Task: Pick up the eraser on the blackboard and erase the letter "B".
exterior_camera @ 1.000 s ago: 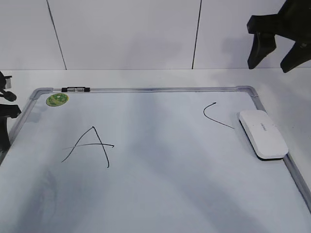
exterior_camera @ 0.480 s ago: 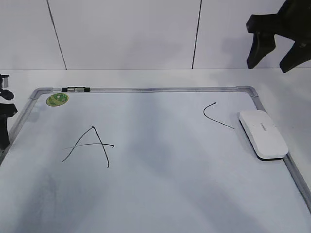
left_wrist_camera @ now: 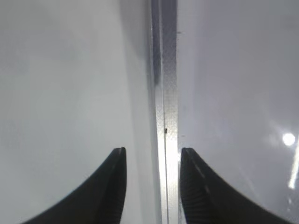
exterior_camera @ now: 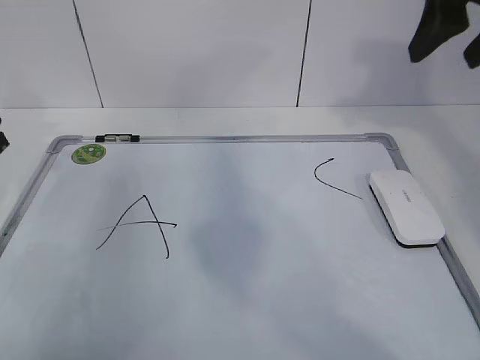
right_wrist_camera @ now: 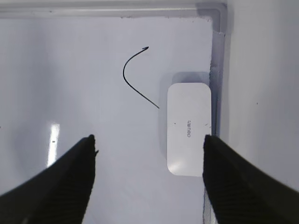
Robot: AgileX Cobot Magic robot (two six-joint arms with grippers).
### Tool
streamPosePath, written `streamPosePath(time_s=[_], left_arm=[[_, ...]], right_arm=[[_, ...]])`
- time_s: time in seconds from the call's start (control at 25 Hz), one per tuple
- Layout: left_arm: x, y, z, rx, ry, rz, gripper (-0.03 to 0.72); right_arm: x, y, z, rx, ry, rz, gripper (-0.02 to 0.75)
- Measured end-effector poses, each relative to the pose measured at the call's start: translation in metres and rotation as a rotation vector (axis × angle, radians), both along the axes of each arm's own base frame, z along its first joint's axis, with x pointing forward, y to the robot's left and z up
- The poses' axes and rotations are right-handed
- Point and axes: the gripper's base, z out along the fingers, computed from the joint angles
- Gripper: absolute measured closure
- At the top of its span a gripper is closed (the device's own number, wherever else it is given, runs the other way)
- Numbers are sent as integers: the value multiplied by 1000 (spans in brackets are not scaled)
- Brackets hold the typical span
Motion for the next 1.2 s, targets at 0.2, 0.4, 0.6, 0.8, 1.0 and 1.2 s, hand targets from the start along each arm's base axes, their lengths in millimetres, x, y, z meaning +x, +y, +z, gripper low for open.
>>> streamPosePath(time_s=[0.2,0.4,0.6,0.8,1.0,1.2], left_arm=[[-17,-1,52,9,-138,0,403],[-50,-3,94,16,-237,-3,405],[-91,-6,125,23,-328,5,422],[-137,-9,146,30,-417,10,423],[-188,-12,160,34,-511,12,425],[-227,-14,165,39,-597,12,426]], right_arm=[[-44,-8,31,2,-99,7,164],[-103,-18,45,-8,-167,18,164],[-158,-30,46,-46,-238,9,164],[-210,-42,34,-86,-300,20,164],[-256,-50,11,-95,-348,17,164],[-291,-55,-15,-89,-399,15,164]])
